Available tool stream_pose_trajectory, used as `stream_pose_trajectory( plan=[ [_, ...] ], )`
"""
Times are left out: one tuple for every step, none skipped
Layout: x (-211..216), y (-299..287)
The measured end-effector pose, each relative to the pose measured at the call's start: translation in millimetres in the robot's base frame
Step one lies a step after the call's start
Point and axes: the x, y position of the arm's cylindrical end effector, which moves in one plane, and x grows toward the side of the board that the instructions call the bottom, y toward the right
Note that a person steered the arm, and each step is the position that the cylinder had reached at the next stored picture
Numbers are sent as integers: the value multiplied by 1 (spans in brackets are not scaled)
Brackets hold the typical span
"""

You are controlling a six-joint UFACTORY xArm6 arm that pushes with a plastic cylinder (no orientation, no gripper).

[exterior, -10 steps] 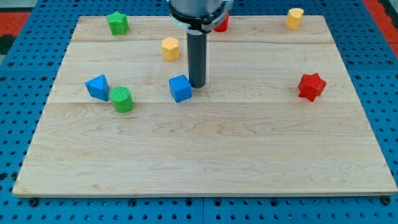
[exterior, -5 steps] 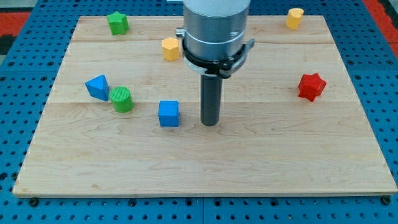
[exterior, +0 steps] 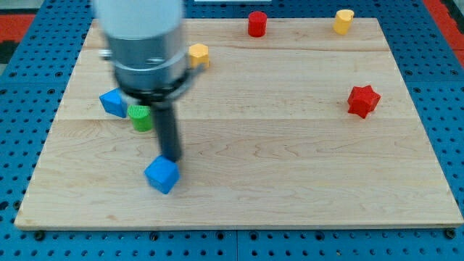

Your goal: Slide the cube diagonally to the bottom right of the green circle

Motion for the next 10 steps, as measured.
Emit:
stream_pose_trajectory(
  plan=[
    [0, -56],
    [34, -31],
    [22, 53],
    [31, 26],
    [73, -15],
    [93, 51],
    [86, 74],
    [82, 59],
    [76, 10],
    [54, 50]
  ],
)
